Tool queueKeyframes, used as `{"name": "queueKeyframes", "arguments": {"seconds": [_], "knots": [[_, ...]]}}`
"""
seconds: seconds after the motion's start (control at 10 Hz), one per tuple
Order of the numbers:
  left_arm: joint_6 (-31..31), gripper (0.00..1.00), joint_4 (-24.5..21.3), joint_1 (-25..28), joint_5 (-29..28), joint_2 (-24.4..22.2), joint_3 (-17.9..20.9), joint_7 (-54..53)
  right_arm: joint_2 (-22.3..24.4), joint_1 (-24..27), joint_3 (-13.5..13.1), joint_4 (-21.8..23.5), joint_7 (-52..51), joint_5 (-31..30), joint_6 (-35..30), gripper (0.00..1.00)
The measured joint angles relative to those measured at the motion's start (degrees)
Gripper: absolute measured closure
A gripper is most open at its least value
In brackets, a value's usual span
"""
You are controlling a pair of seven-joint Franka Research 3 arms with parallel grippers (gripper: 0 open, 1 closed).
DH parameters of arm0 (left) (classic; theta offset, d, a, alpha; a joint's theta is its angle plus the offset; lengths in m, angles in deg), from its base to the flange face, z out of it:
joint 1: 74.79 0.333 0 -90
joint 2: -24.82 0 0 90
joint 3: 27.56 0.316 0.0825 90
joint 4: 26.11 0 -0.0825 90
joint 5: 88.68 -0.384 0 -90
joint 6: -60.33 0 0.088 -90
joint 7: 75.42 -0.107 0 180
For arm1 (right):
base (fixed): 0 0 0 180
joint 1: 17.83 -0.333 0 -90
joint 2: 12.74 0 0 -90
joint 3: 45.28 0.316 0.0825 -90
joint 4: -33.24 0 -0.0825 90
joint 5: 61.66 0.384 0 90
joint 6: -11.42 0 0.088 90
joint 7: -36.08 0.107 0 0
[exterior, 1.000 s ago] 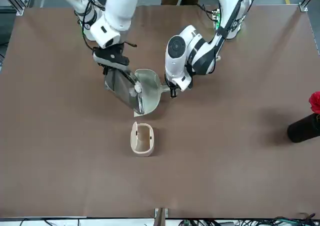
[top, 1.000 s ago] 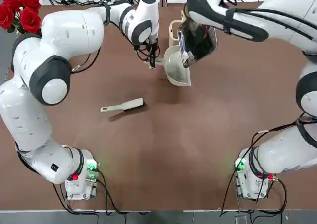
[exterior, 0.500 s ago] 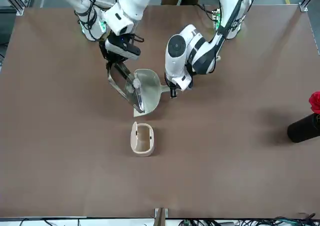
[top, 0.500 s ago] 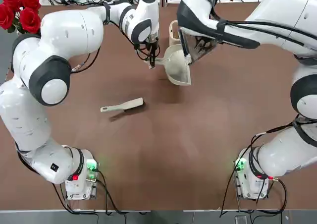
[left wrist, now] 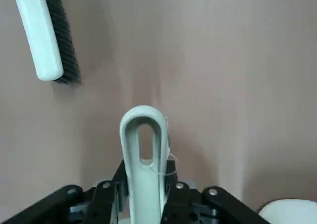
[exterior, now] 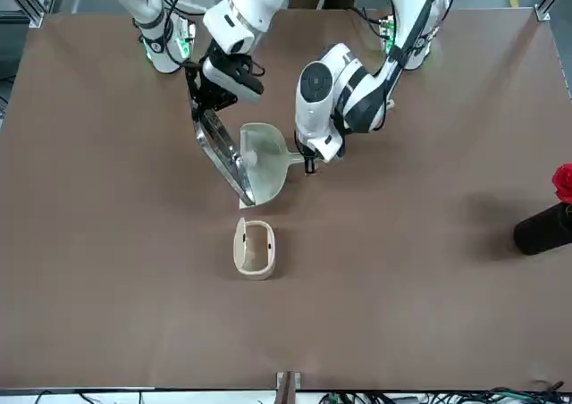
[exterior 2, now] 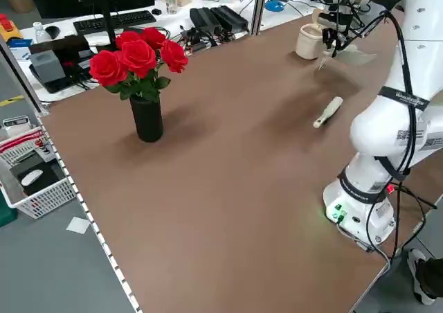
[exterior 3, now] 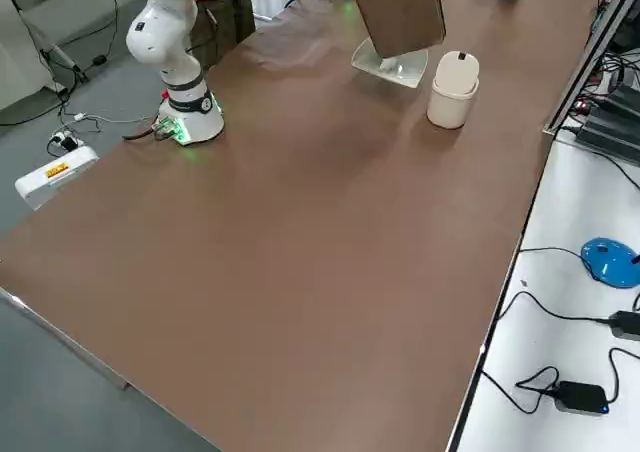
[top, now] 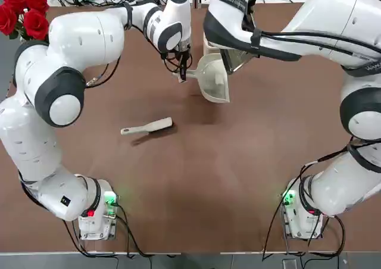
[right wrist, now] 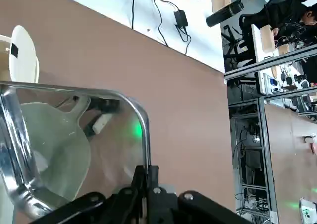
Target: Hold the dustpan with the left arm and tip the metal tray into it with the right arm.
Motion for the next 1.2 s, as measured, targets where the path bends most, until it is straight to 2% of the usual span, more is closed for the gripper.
{"name": "queueKeyframes", "arguments": {"seconds": [0.4,0.6,0.8,1.0,1.1,1.2], "knots": [[-0.07,0.67,0.0,0.17,0.0,0.0,0.04,-0.45,-0.31,-1.09,-0.1,-0.58,-0.39,-0.61,-1.02,0.96],[-0.44,0.67,-0.57,0.54,0.0,-0.16,0.07,-1.98,-0.37,1.96,0.24,-0.96,-2.28,1.59,-0.95,0.96],[-0.46,0.67,-1.41,1.47,0.0,-0.68,0.13,-3.68,0.36,8.43,1.03,-2.43,-3.29,9.89,2.36,0.96],[-0.49,0.67,-1.58,4.88,1.08,-1.11,0.11,-7.08,1.75,13.42,0.9,-3.15,-3.8,17.27,3.47,0.96],[-0.49,0.67,-1.62,6.36,2.76,-1.28,0.09,-9.88,2.43,15.6,-0.04,-3.21,-4.49,21.2,4.24,0.96],[-0.5,0.67,-1.73,7.25,3.66,-1.83,0.08,-11.75,3.49,16.72,-2.77,-3.26,-6.49,24.92,5.54,0.96]]}}
